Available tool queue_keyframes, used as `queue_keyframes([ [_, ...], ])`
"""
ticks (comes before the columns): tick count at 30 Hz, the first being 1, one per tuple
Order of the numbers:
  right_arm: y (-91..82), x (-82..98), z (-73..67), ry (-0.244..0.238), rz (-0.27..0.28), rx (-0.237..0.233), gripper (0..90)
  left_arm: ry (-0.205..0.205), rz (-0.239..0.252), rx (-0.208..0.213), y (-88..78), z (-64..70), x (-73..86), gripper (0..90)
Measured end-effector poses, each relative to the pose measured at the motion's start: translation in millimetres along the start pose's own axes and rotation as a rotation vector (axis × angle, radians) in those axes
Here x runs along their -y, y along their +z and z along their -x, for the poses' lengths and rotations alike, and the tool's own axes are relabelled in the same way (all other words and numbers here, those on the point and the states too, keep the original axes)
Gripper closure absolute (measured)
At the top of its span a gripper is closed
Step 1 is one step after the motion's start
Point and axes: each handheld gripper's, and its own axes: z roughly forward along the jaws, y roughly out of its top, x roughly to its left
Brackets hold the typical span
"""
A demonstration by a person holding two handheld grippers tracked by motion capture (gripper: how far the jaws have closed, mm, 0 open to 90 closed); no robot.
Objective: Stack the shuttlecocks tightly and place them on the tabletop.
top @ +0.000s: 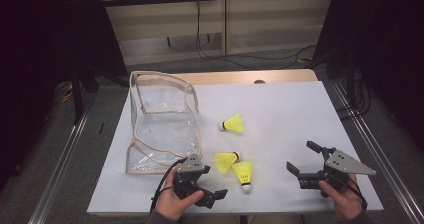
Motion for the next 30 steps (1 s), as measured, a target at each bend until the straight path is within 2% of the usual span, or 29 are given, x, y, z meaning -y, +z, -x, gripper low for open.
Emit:
queue_keyframes([
  [5, 0.2, 0.1, 0.0, -0.001, -0.001, 0.000, 1.7, -0.001, 0.012, 0.000, -1.4, -0.6, 1.6, 5.2],
  [10, 0.2, -0.1, 0.4, 0.000, 0.001, 0.001, 1.7, 0.006, 0.000, -0.002, -2.5, -0.9, 3.4, 4.9],
  [14, 0.1, -0.2, 0.8, -0.003, 0.002, 0.001, 1.7, -0.003, 0.003, -0.005, -4.6, -1.7, 5.1, 4.8],
  [30, 0.5, -0.1, 0.9, -0.002, -0.001, 0.003, 1.7, -0.006, 0.010, -0.052, -19.9, -11.2, 12.6, 4.4],
])
